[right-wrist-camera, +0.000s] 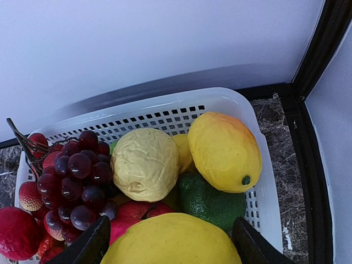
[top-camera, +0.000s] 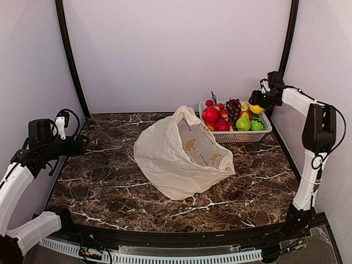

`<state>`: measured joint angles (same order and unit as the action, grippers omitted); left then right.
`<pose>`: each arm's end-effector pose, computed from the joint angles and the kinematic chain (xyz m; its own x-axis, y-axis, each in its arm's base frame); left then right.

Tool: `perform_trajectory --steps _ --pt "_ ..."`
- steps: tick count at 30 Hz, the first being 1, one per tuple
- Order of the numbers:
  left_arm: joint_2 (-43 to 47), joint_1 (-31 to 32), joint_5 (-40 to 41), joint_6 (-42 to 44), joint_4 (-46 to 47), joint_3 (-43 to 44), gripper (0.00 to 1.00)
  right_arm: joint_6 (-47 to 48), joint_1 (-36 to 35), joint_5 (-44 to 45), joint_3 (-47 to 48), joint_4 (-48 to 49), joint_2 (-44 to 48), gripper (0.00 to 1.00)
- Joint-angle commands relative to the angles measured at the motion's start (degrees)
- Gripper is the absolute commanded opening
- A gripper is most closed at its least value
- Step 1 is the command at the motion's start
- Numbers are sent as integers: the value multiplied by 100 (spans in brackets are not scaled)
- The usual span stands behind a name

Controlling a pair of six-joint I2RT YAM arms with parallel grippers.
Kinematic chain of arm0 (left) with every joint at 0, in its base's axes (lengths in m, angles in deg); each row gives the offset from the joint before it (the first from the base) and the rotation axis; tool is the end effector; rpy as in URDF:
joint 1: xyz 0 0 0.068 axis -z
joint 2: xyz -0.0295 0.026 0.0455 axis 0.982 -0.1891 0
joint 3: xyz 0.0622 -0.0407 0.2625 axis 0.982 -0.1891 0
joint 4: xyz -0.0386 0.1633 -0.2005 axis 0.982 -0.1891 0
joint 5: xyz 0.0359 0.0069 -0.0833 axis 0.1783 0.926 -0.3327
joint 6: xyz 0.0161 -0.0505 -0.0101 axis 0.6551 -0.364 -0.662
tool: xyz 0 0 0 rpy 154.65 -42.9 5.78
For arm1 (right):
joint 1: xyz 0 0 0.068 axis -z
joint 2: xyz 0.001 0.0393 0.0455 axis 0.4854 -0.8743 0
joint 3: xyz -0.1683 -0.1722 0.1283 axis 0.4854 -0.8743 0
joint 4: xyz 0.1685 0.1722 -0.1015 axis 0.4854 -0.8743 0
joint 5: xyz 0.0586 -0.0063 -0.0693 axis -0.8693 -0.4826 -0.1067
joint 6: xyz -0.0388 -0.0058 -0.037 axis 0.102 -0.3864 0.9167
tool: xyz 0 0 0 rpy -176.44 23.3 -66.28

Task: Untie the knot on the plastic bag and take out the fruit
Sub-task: Place the fake fruit in the bin.

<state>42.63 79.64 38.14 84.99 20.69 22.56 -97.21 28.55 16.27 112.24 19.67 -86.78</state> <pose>0.1678 -0.0061 0.2986 -0.4063 -0.0549 -0.9121 0.1015 0.9893 -0.1048 0.4725 0.0079 0.2902 -0.6302 0.2434 -0.7373 0.0628 0.9625 0.2640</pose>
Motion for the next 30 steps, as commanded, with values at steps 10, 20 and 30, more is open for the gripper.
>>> perform_trajectory --steps 10,20,30 --pt "26 -27 -55 43 107 -67 99 211 -4 6 253 -1 -151 87" --pt "36 -27 -61 33 109 -57 99 307 -4 5 303 0 -110 95" --pt "101 -27 83 -215 106 -33 99 314 -4 441 -190 231 385 98"
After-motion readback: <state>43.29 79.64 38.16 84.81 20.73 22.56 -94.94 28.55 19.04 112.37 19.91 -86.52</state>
